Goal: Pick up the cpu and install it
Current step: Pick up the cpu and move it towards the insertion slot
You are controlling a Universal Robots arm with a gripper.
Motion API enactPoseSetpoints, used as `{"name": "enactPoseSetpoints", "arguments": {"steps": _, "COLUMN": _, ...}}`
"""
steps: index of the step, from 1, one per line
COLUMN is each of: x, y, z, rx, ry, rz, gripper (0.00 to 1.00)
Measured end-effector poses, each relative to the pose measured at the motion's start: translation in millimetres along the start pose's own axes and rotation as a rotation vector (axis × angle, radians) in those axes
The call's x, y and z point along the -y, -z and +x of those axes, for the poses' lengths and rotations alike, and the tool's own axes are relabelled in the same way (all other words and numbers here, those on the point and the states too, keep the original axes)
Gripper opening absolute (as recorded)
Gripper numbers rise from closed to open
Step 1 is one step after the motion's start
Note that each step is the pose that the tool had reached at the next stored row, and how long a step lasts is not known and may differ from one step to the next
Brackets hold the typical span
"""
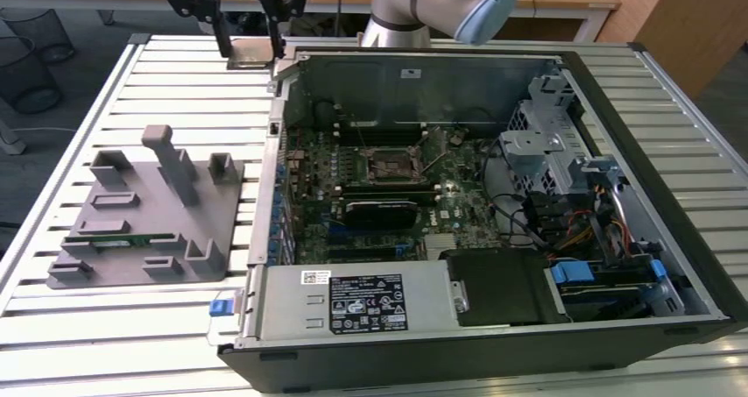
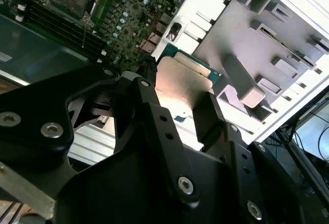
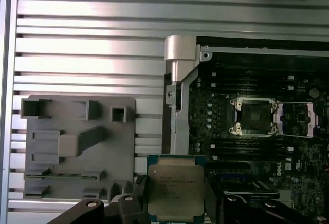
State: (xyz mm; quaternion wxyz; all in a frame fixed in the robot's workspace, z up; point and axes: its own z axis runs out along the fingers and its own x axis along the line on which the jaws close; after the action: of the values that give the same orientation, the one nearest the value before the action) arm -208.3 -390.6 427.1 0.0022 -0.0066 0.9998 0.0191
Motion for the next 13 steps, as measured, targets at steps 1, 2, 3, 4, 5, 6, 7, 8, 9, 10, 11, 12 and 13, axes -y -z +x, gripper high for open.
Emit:
{"name": "enactPoseSetpoints", "arguments": {"steps": 1, "x": 0.0, "y": 0.0, "z": -1.8, "rx": 0.0001, "ry": 0.0, "rz": -0.0001, "gripper": 0.53}}
{"name": "enactPoseSetpoints", "arguments": {"steps": 2, "x": 0.0, "y": 0.0, "z": -3.6, "rx": 0.0, "ry": 0.0, "rz": 0.0, "gripper": 0.53}}
{"name": "enactPoseSetpoints", "arguments": {"steps": 3, "x": 0.1, "y": 0.0, "z": -5.6, "rx": 0.0, "ry": 0.0, "rz": 0.0, "gripper": 0.53}}
{"name": "enactPoseSetpoints", "arguments": {"steps": 4, "x": 0.1, "y": 0.0, "z": -7.5, "rx": 0.0, "ry": 0.0, "rz": 0.0, "gripper": 0.53}}
{"name": "enactPoseSetpoints", "arguments": {"steps": 5, "x": 0.1, "y": 0.0, "z": -9.3, "rx": 0.0, "ry": 0.0, "rz": 0.0, "gripper": 0.53}}
{"name": "enactPoseSetpoints", "arguments": {"steps": 6, "x": 0.2, "y": 0.0, "z": -11.1, "rx": 0.0, "ry": 0.0, "rz": 0.0, "gripper": 0.53}}
{"name": "enactPoseSetpoints", "arguments": {"steps": 7, "x": 0.2, "y": -0.1, "z": -13.0, "rx": 0.0001, "ry": 0.0, "rz": 0.0, "gripper": 0.53}}
{"name": "enactPoseSetpoints", "arguments": {"steps": 8, "x": 0.2, "y": -0.1, "z": -14.7, "rx": 0.0, "ry": 0.0, "rz": 0.0, "gripper": 0.53}}
{"name": "enactPoseSetpoints", "arguments": {"steps": 9, "x": 0.2, "y": -0.2, "z": -16.2, "rx": 0.0, "ry": 0.0, "rz": 0.0, "gripper": 0.53}}
{"name": "enactPoseSetpoints", "arguments": {"steps": 10, "x": 0.2, "y": -0.2, "z": -18.1, "rx": 0.0, "ry": 0.0, "rz": 0.0, "gripper": 0.53}}
{"name": "enactPoseSetpoints", "arguments": {"steps": 11, "x": 0.3, "y": -0.2, "z": -20.0, "rx": 0.0, "ry": 0.0, "rz": 0.0, "gripper": 0.53}}
{"name": "enactPoseSetpoints", "arguments": {"steps": 12, "x": 0.2, "y": -0.2, "z": -22.0, "rx": 0.0, "ry": 0.0, "rz": 0.0, "gripper": 0.53}}
{"name": "enactPoseSetpoints", "arguments": {"steps": 13, "x": 0.1, "y": -0.3, "z": -23.9, "rx": 0.0, "ry": 0.0, "rz": 0.0, "gripper": 0.53}}
